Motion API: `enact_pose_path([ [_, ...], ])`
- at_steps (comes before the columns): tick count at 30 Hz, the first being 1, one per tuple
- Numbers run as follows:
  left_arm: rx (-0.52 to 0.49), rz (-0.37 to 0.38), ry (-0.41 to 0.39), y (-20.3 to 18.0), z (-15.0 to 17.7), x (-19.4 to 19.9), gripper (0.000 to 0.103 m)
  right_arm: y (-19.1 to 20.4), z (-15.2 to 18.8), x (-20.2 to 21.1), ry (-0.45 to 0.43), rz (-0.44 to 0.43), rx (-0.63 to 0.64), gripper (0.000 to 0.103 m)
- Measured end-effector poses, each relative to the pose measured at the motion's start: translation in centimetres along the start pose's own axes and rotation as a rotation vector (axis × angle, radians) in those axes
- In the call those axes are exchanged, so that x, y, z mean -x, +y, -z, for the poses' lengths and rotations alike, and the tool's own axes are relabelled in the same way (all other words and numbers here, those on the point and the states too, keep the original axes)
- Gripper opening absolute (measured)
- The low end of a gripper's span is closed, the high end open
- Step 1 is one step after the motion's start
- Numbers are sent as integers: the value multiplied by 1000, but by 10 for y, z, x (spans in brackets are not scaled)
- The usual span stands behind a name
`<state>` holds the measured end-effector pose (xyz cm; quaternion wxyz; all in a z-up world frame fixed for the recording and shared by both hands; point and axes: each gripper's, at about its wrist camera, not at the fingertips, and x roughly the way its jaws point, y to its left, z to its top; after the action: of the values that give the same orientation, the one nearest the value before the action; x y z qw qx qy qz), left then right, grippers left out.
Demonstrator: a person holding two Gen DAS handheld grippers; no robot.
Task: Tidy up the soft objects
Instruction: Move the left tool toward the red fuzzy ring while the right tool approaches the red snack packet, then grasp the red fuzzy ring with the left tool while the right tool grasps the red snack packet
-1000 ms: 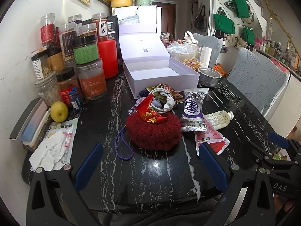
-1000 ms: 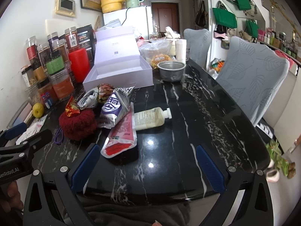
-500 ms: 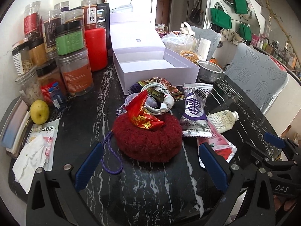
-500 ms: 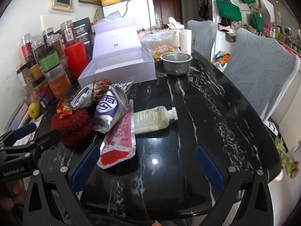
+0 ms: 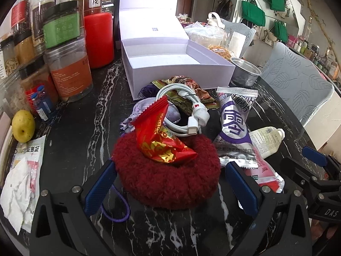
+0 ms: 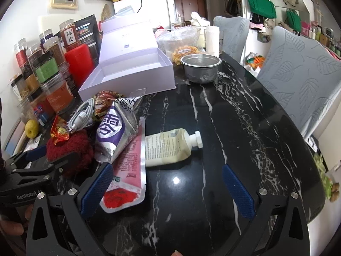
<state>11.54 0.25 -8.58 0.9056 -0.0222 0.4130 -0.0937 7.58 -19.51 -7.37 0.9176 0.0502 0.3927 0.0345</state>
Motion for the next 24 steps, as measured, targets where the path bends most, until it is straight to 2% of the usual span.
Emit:
enact_pose_path([
  [5, 11, 8, 18, 4, -3, -13, 103, 5, -7, -7, -2, -41, 14, 103],
  [13, 27, 43, 41, 7, -5, -26, 103, 11, -16, -22, 24, -57, 39, 103],
  [17, 28, 54, 19, 11, -6, -25, 84, 17, -22, -25, 23, -82, 54, 103],
  [20, 17, 68, 20, 14, -6, -23, 77, 21, -24, -27, 24, -92, 63, 103],
  [24, 1, 68, 23, 15, -4, -15, 75, 25, -27, -27, 22, -114, 71, 103],
])
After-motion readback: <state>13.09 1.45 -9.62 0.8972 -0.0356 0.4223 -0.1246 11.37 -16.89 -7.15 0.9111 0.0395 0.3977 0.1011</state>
